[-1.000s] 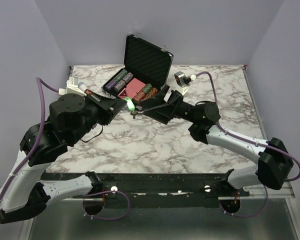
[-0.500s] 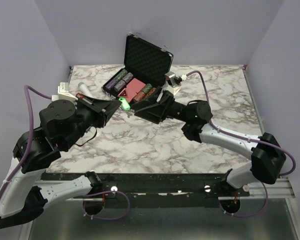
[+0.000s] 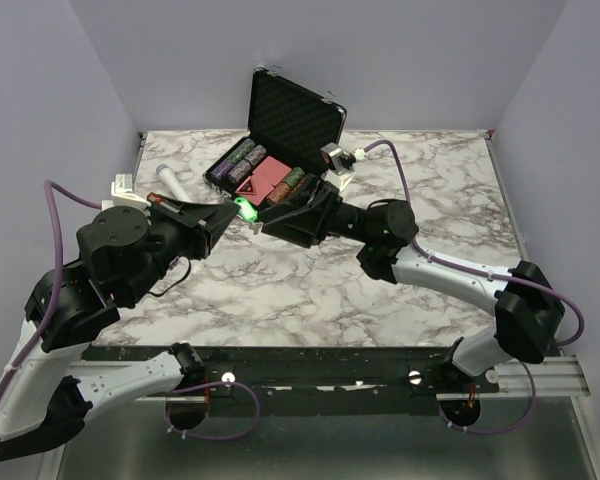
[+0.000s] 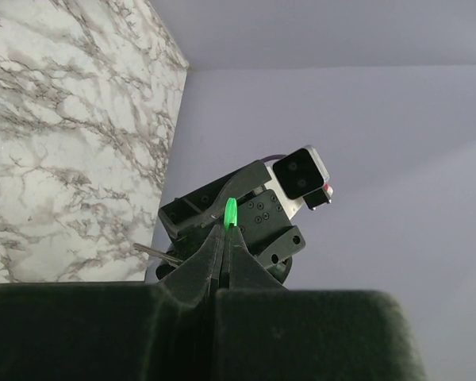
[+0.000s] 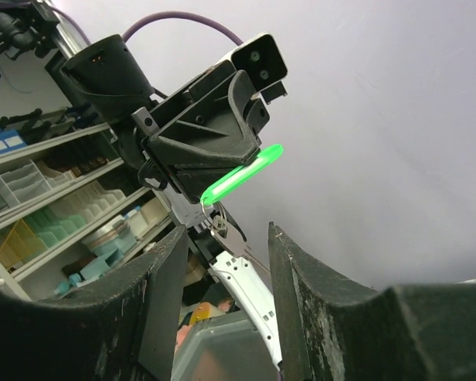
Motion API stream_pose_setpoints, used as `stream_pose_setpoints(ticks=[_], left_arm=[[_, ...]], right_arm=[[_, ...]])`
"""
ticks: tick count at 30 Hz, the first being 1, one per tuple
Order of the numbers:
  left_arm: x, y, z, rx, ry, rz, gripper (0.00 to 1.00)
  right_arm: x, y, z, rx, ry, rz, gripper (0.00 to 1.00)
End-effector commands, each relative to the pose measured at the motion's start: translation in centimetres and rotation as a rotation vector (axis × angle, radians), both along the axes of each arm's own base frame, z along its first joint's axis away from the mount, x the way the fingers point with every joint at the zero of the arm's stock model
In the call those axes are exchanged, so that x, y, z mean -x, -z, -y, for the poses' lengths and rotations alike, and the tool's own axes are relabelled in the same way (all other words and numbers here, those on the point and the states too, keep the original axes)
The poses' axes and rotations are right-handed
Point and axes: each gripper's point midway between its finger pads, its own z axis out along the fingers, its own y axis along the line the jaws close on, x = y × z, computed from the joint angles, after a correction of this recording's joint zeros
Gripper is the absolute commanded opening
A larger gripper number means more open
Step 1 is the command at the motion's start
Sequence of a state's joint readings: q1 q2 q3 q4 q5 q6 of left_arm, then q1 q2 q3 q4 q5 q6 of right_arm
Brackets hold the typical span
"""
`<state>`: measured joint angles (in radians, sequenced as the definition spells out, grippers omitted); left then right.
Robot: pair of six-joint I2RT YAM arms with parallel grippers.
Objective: Remove the keys from the keyring
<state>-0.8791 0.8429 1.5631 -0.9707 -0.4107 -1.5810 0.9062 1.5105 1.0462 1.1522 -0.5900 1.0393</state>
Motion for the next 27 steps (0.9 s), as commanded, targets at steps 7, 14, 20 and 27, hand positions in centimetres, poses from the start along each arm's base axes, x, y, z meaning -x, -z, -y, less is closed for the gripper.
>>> stream_pose_setpoints(ticks=[7,14,20,27], left_arm=[[0.3,-0.4,-0.9,0.071,-0.029,-0.011,0.00],[0.7,-0.7,-0.6,0.106,-0.008,-0.013,0.00],[0.9,-1.0,-0.6,0.126,0.002,-0.007,0.00],[1.0,-1.0,-0.1,0.140,0.022,-0.011,0.00]], right_arm=[[1.2,-1.1,-0.1,-0.032,-0.049,0.061,0.43],[1.5,-1.0,-0.3,-0.018,-0.073,0.073,0.43],[1.9,-1.0,-0.5,0.012,-0.095,0.102,0.43],[1.7,-1.0,-0.8,0.026,-0.090,0.110,0.43]])
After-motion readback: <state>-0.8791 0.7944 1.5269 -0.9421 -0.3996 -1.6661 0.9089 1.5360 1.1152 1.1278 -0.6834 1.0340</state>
